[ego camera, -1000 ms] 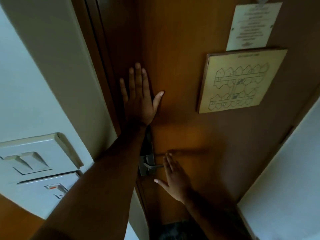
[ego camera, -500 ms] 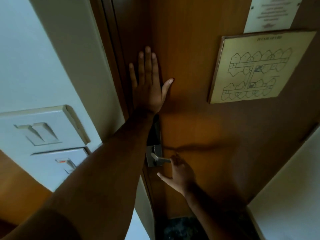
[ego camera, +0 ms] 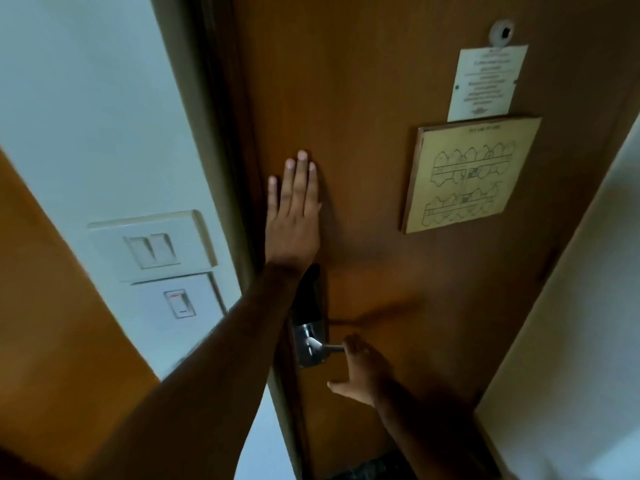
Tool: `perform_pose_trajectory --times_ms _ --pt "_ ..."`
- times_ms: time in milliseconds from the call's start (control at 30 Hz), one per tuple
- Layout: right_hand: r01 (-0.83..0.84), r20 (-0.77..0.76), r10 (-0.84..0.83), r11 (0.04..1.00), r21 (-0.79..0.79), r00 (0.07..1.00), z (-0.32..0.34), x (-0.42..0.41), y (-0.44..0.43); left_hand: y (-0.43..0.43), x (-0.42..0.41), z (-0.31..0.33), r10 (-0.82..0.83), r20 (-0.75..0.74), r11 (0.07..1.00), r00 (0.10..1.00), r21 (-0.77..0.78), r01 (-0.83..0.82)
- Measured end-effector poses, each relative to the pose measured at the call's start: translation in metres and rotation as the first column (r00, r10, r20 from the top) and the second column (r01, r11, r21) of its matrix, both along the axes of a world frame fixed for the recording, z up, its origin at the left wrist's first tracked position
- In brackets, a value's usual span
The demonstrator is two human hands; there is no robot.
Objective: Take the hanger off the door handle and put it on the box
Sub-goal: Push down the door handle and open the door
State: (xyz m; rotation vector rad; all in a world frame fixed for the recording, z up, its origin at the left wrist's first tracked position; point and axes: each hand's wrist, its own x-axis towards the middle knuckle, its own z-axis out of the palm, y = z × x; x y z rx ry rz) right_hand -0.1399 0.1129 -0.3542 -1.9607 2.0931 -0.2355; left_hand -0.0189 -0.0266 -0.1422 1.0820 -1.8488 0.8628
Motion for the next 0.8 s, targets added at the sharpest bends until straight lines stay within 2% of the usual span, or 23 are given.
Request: perform_pose_trajectory --times_ms 100,167,267,333,400,500,533,600,667,700,733,800 --pt "0.017 0.003 -0.017 0.999 0.031 1.000 0.007 0.004 0.029 0.034 0.024 -0.007 -0.047 0.052 0.997 0.998 -0.055 0.050" --pt "0.044 0.014 -0.045 0.999 0.027 0.999 0.006 0.004 0.049 0.053 0.037 -0.015 -0.063 0.034 0.997 0.997 -0.043 0.064" --pt "0.101 0.013 -0.102 0.995 0.017 0.995 0.009 0.010 0.082 0.089 0.064 -0.028 -0.124 -0.102 0.990 0.987 0.054 0.130" --pt "0.127 0.017 -0.127 0.991 0.033 0.992 0.010 0.007 0.100 0.112 0.070 -0.043 -0.234 -0.254 0.949 0.939 0.150 0.277" --pt "0.140 0.002 -0.140 0.988 0.064 0.990 0.016 0.008 0.121 0.141 0.075 -0.060 -0.309 -0.499 0.829 0.810 0.277 0.486" --pt "0.164 -0.052 -0.160 0.982 0.094 0.986 0.029 0.009 0.153 0.184 0.076 -0.086 -0.224 -0.800 0.525 0.556 0.381 0.761" --pt "0.157 -0.083 -0.148 0.981 0.113 0.985 0.035 0.007 0.159 0.195 0.075 -0.097 -0.184 -0.836 0.449 0.517 0.397 0.801" --pt "0.155 -0.146 -0.135 0.979 0.136 0.980 0.055 0.005 0.180 0.216 0.073 -0.119 -0.161 -0.826 0.361 0.541 0.460 0.811" --pt "0.160 -0.185 -0.154 0.987 0.018 0.971 0.082 0.007 0.199 0.234 0.070 -0.138 -0.169 -0.770 0.350 0.616 0.537 0.767" --pt "0.172 -0.194 -0.192 0.978 -0.116 0.962 0.098 0.009 0.209 0.243 0.068 -0.147 -0.173 -0.740 0.352 0.650 0.570 0.743" --pt "0.180 -0.201 -0.240 0.944 -0.277 0.950 0.116 0.011 0.216 0.250 0.066 -0.152 -0.174 -0.718 0.348 0.674 0.596 0.724" --pt "0.147 -0.218 -0.322 0.808 -0.571 0.921 0.154 0.017 0.232 0.268 0.061 -0.157 -0.179 -0.692 0.318 0.700 0.632 0.706"
